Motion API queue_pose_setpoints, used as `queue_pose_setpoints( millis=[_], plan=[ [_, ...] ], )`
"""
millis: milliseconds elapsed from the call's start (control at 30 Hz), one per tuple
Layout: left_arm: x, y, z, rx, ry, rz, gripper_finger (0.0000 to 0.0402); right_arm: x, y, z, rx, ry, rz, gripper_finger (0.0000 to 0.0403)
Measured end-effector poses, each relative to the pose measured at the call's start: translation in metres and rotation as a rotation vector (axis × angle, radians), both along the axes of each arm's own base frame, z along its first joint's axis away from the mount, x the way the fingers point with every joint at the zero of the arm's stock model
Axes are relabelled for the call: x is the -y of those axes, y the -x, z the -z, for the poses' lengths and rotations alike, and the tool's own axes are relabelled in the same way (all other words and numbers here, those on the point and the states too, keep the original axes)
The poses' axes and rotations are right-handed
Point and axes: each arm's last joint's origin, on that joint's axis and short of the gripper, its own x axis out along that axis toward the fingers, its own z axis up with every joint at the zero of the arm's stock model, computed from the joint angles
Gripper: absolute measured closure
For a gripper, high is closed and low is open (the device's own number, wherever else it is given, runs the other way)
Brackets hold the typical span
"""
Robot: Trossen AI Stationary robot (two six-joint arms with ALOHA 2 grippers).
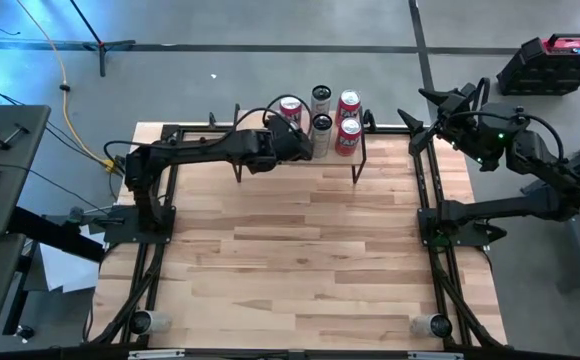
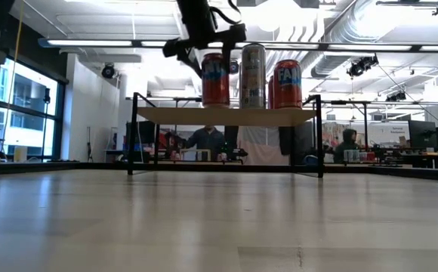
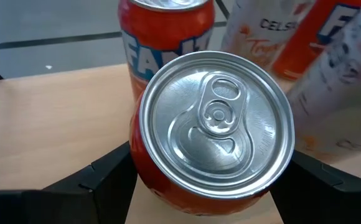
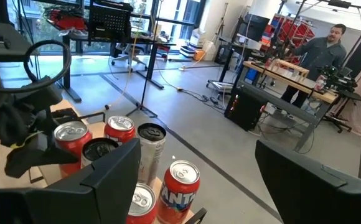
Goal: Place canned beverage on shelf
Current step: Put the red soda can aligned with the other red soda can on the shelf
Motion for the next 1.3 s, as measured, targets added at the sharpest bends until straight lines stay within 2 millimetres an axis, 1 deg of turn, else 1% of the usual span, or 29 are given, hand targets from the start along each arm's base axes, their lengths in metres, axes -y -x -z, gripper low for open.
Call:
queue_pose_setpoints(
  millis=[100, 1300],
  plan=[
    [-0.0032, 0.0006, 0.0, 0.001, 0.002, -0.005, 0.0113, 0.0, 0.0, 0.0, 0.0, 0.0, 0.0, 0.01],
    [-0.0096, 0.0024, 0.0016, 0.022, 0.065, -0.006, 0.0112, 0.0, 0.0, -0.0001, 0.014, -0.012, 0.002, 0.01]
  ],
)
